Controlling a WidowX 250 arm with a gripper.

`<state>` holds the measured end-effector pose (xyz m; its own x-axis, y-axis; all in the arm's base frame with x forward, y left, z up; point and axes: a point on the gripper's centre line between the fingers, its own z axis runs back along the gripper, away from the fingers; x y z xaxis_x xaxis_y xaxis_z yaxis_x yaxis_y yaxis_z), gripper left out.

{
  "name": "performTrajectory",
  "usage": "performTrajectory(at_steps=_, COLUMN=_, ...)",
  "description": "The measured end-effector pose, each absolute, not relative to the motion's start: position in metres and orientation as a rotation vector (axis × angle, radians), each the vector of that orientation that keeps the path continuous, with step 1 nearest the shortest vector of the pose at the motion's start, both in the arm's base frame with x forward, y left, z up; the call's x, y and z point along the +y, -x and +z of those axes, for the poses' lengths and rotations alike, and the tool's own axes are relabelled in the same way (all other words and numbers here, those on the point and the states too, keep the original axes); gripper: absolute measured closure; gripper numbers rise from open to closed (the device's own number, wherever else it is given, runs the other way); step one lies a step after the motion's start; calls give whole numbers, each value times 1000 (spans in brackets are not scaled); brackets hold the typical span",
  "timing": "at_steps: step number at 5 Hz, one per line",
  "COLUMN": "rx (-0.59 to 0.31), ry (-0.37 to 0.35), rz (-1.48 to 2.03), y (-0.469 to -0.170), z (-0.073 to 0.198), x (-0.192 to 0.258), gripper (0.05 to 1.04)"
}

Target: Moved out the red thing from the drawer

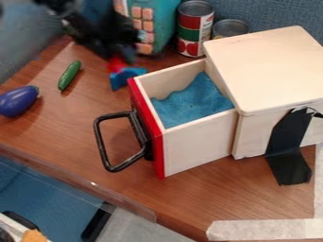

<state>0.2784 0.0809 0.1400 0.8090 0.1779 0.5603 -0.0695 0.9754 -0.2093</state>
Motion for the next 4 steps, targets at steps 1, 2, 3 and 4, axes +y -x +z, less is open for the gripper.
performTrajectory(at_steps=1, rx=-589, ry=140, rz=171, y=-268, z=130, x=112, gripper=794)
performTrajectory(at_steps=2, rx=-562, ry=92, rz=186, y=-253, z=119, x=146, gripper=794)
performTrajectory(at_steps=3, rx=-532, ry=75, rz=205, y=-238, z=102, x=172, gripper=794)
performTrajectory(at_steps=4, rx=-508, ry=53, rz=202, y=-231, z=84, x=187, gripper=794)
